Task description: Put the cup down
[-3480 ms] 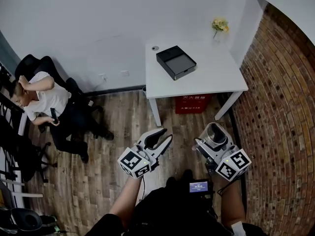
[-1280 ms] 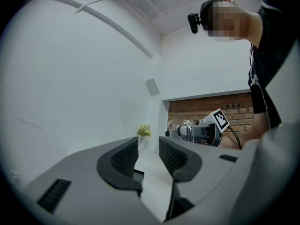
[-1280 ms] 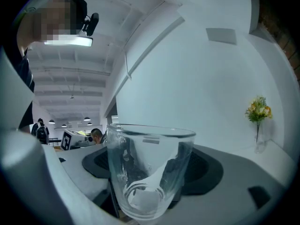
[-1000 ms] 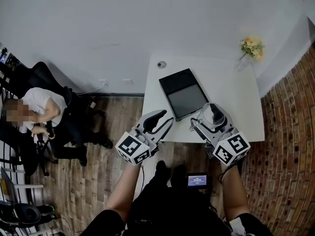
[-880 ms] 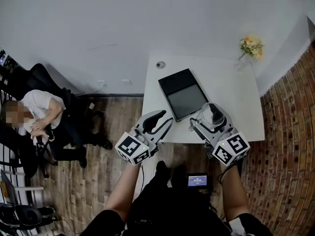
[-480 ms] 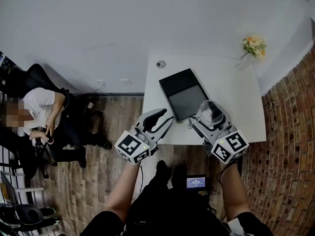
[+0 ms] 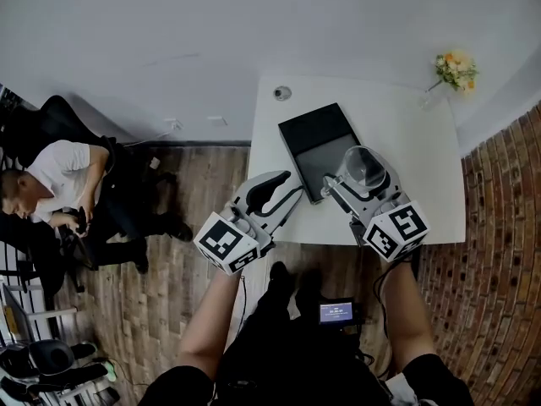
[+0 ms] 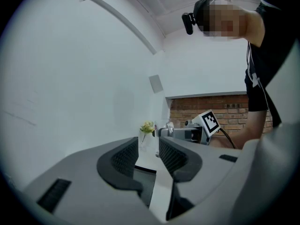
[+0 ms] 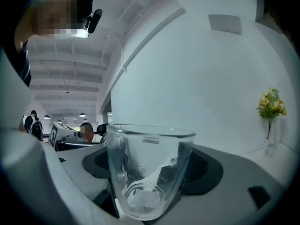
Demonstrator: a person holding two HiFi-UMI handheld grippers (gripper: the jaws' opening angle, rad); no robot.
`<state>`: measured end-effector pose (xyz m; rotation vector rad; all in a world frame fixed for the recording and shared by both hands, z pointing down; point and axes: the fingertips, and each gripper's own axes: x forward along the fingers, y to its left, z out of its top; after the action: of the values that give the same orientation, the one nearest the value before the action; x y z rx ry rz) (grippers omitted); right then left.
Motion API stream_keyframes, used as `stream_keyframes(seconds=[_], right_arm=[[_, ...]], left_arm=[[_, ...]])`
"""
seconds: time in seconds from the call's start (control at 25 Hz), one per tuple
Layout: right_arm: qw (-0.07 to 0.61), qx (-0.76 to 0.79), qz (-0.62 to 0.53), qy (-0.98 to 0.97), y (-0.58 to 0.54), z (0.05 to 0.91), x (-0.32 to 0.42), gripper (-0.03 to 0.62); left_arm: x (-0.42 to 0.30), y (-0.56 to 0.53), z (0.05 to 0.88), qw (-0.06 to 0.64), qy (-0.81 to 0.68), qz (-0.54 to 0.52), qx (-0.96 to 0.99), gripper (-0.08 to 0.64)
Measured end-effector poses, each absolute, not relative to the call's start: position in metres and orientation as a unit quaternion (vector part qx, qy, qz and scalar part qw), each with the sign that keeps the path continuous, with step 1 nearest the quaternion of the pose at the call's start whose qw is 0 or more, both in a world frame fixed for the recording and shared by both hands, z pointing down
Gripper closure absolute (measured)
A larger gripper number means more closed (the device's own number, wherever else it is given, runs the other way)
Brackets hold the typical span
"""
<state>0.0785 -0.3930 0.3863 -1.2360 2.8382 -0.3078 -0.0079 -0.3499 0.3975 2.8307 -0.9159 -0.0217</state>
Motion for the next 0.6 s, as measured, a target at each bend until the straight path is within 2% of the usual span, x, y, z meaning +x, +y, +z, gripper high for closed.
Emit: stream_keyframes(seconds=[0.6], right_arm=[[0.015, -0.399, -0.101, 0.911, -0.474, 0.429, 0.058, 0.178]], left_arm=[[-0.015, -0.383, 0.423, 0.096, -0.322, 0.001, 0.942, 0.433]])
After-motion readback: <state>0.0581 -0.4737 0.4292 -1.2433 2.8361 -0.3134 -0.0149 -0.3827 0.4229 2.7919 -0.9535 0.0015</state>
